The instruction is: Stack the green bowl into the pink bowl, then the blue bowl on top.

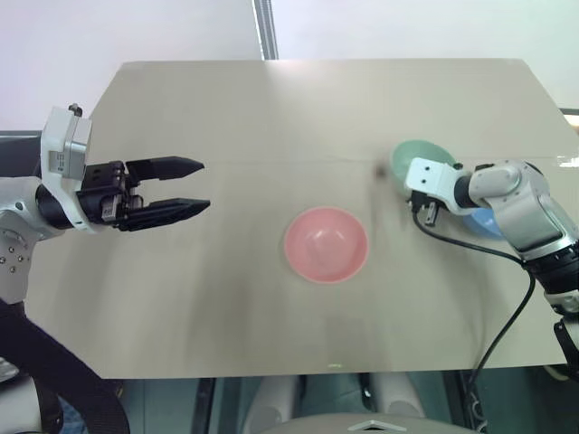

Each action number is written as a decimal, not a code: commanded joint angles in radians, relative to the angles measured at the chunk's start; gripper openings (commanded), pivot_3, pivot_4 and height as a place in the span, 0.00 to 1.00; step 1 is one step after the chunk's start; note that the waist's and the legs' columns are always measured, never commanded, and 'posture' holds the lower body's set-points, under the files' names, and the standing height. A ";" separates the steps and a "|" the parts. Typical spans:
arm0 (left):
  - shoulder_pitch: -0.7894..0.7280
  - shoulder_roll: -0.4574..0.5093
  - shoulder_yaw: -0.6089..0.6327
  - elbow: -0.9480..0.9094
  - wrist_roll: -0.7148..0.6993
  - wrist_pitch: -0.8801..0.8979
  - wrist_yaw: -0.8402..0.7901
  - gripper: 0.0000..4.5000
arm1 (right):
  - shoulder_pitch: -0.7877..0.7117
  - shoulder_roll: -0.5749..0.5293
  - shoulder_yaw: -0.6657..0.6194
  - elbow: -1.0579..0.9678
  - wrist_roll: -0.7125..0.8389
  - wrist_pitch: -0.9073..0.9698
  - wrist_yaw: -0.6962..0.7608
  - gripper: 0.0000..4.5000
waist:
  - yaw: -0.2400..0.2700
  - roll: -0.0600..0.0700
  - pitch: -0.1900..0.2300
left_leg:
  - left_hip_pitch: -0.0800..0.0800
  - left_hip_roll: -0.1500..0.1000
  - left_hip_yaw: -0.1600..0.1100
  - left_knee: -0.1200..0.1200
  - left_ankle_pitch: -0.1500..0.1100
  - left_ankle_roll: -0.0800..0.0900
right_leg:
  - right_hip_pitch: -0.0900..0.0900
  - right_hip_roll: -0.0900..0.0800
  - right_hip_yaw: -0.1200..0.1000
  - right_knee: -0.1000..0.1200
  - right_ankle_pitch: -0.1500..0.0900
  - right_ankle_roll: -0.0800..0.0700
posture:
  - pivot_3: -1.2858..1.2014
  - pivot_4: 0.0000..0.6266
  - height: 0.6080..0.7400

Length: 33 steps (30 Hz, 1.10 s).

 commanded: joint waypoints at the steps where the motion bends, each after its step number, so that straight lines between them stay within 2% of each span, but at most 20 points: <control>1: -0.012 0.018 0.018 -0.010 0.000 -0.015 -0.006 0.81 | -0.023 -0.037 -0.047 -0.201 0.047 -0.037 0.083 0.01 | -0.001 0.000 0.000 | 0.000 0.000 0.000 0.000 0.000 0.000 | 0.000 0.000 0.000 0.000 0.000 0.000 | 0.52 0.24 1.00; 10: -0.019 0.013 -0.004 -0.002 0.019 -0.026 -0.010 0.81 | -0.088 -0.017 0.018 -0.491 0.084 -0.040 0.192 0.01 | 0.000 -0.001 -0.001 | 0.000 0.000 0.000 0.000 0.000 0.000 | 0.000 0.000 0.000 0.000 0.000 0.000 | 0.52 0.24 1.00; 14: -0.029 0.012 -0.016 0.005 0.023 -0.026 -0.015 0.81 | -0.101 0.030 0.074 -0.536 0.058 -0.022 0.187 0.01 | 0.000 -0.001 -0.001 | 0.000 0.000 0.000 0.000 0.000 0.000 | 0.000 0.000 0.000 0.001 0.000 0.000 | 0.52 0.24 1.00; 25: -0.046 0.015 -0.026 0.016 0.025 -0.020 -0.026 0.81 | -0.065 0.049 0.168 -0.643 0.011 -0.029 0.208 0.01 | -0.001 -0.001 -0.001 | 0.000 0.000 0.000 0.001 0.000 0.000 | 0.000 0.000 -0.001 0.001 0.000 0.000 | 0.52 0.24 1.00; 27: -0.053 0.011 -0.019 0.016 0.012 -0.010 -0.019 0.81 | -0.049 0.042 0.170 -0.669 0.016 -0.029 0.215 0.20 | 0.000 -0.001 -0.001 | 0.000 0.000 -0.001 0.001 0.000 0.000 | 0.000 0.000 -0.001 0.001 0.000 0.000 | 0.52 0.24 1.00; 29: -0.058 0.013 -0.016 0.017 0.007 -0.004 -0.018 0.81 | -0.034 0.039 0.162 -0.697 0.019 -0.021 0.216 0.34 | 0.000 -0.001 -0.001 | 0.000 0.000 -0.001 0.001 0.000 0.000 | 0.000 0.000 -0.001 0.001 0.000 0.000 | 0.52 0.24 1.00; 31: -0.061 0.015 -0.018 0.019 0.010 -0.004 -0.019 0.81 | -0.026 0.034 0.152 -0.719 0.021 -0.008 0.217 0.55 | 0.000 -0.001 -0.001 | 0.000 0.000 -0.001 0.001 0.000 0.000 | 0.000 0.000 -0.001 0.001 0.000 0.000 | 0.52 0.24 1.00; 33: -0.063 0.016 -0.020 0.021 0.013 -0.005 -0.020 0.81 | -0.021 0.021 0.143 -0.743 0.029 0.002 0.227 0.55 | 0.000 -0.001 -0.001 | 0.000 0.000 -0.001 0.001 0.000 0.000 | 0.000 0.000 -0.001 0.001 0.000 0.000 | 0.52 0.24 1.00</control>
